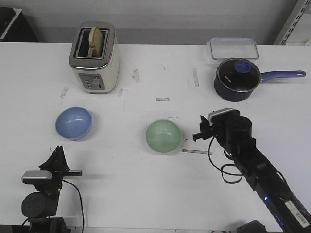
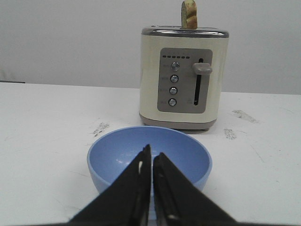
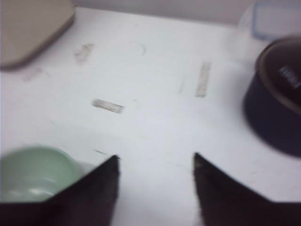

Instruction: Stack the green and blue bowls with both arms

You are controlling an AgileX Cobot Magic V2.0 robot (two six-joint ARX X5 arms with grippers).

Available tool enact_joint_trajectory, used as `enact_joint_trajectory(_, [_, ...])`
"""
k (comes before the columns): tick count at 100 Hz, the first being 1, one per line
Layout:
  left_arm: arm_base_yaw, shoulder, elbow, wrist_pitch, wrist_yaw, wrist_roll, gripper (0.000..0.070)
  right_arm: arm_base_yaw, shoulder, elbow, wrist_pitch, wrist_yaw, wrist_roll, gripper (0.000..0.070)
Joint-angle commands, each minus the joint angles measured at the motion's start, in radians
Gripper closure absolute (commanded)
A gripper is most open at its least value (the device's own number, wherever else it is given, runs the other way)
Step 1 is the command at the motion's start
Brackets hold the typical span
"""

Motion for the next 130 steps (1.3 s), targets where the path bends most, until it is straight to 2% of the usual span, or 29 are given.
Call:
enact_joint_trajectory(1, [0.002,-0.002,-0.021,0.012,-0.003,0.009,0.0698,-0.026,-0.038,-0.061,0.085,0.003,-0.140,0.0687])
enact_joint_trajectory(21, [0.002,-0.002,-0.021,0.012,-0.003,0.009,0.0698,-0.169,-0.196,-0.272,0.291,-0.001,-0.122,0.0697])
enact_joint_trajectory(42, [0.002,-0.002,-0.021,0.012,-0.003,0.009,0.0698,-0.242,-0.402,-0.460,0.440,0.001,0.042,0.0697])
enact_joint_trajectory(59, [0.002,-0.002,-0.021,0.012,-0.003,0.009,0.0698,-0.243,-0.580,-0.541,0.406,0.004,0.048,0.0697])
enact_joint_trajectory(87, [0.002,-0.002,-0.021,0.012,-0.003,0.009,0.0698,-0.243,-0.825,-0.554,0.233,0.010,0.047,0.0697])
enact_joint_trajectory(130, [0.002,-0.002,-0.021,0.012,-0.003,0.009,0.0698,-0.242,-0.934,-0.554,0.224,0.011,0.047,0.0697])
